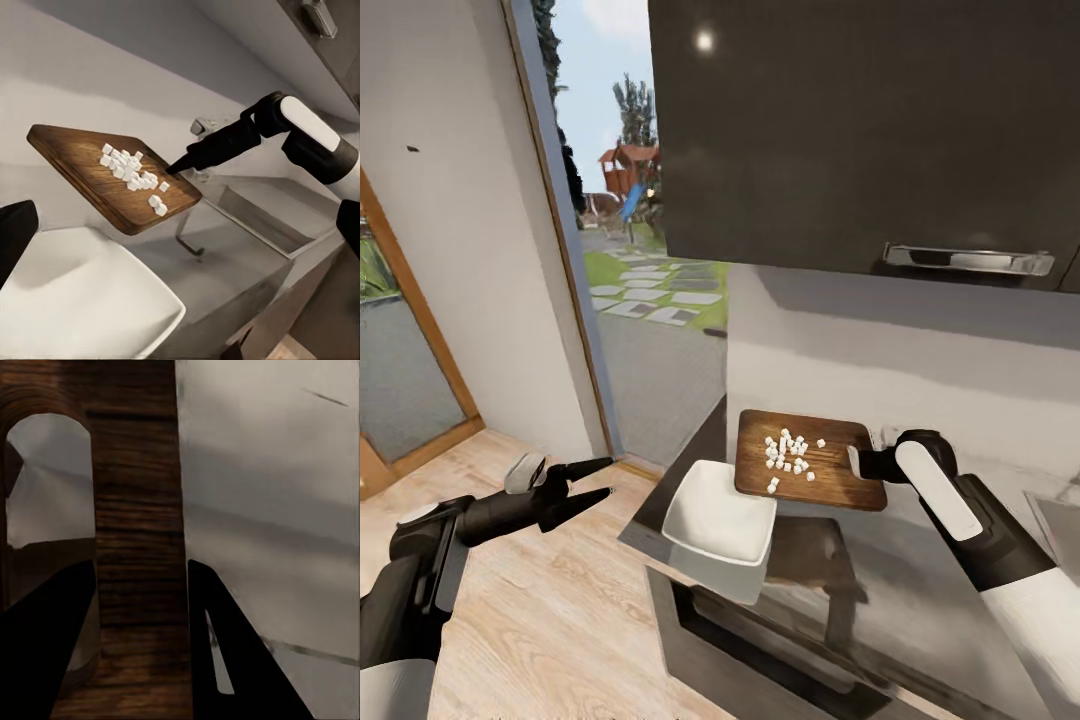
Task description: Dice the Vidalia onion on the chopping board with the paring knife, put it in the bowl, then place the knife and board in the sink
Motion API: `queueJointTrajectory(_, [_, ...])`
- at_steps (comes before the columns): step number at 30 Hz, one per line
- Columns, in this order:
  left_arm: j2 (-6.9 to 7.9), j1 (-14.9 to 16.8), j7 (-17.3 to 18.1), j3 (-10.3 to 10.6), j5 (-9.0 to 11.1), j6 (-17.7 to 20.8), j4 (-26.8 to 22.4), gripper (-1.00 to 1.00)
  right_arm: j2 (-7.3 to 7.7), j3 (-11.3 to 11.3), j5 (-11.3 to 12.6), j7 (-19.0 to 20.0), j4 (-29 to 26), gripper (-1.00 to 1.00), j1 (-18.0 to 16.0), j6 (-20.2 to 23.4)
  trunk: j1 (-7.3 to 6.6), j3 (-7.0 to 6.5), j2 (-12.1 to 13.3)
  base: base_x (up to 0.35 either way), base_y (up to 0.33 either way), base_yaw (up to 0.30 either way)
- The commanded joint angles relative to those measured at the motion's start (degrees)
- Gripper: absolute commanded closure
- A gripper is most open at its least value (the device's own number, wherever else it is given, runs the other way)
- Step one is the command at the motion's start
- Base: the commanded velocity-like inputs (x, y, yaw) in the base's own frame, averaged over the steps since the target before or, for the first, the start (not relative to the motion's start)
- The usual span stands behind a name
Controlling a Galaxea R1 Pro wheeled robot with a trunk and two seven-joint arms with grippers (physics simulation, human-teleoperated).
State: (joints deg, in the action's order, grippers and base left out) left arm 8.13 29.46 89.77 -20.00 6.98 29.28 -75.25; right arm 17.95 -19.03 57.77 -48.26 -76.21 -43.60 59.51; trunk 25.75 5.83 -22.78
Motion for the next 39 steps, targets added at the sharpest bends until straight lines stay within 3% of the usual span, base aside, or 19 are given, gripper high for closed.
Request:
queueJointTrajectory(1, [-0.01, 0.07, 0.23, 0.00, -0.03, 0.60, 0.01, -1.00, 0.07, -0.13, 0.51, -0.60, -0.08, 1.00, -0.08, -0.01, 0.04, 0.13, -0.14, 0.000, 0.000, 0.278])
queueJointTrajectory(24, [-0.04, 0.07, 0.23, 0.05, -0.03, 0.60, 0.01, -1.00, 0.07, -0.13, 0.47, -0.60, -0.08, 1.00, -0.08, -0.01, 0.04, 0.13, -0.14, 0.000, 0.000, 0.276])
queueJointTrajectory(39, [-0.03, 0.07, 0.23, 0.04, -0.03, 0.60, 0.01, -1.00, 0.07, -0.29, 0.26, -0.77, -0.08, 1.00, -0.08, -0.17, 0.04, 0.13, -0.14, 0.000, 0.000, 0.024])
